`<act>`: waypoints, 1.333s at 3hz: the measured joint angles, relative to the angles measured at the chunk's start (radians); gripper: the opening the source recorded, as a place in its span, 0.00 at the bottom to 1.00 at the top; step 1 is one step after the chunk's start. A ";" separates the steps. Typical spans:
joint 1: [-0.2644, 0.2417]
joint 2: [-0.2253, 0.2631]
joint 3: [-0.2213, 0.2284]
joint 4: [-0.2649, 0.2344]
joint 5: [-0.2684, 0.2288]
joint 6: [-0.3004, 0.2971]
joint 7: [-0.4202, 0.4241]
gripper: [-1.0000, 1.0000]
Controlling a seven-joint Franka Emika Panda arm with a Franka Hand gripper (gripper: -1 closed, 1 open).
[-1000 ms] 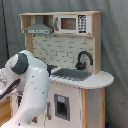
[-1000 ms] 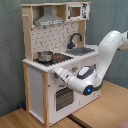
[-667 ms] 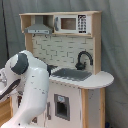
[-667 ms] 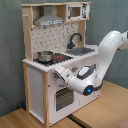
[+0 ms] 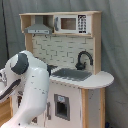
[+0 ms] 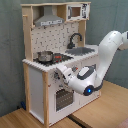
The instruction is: Play with the kitchen
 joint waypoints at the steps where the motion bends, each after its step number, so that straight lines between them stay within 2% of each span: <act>1: 0.000 0.000 0.000 0.000 -0.001 0.005 0.000 0.00; 2: 0.000 0.000 0.000 0.000 -0.002 0.010 0.000 1.00; 3: 0.026 0.000 -0.001 -0.002 -0.017 0.055 -0.077 1.00; 4: 0.070 0.000 0.001 -0.043 -0.016 -0.018 -0.110 1.00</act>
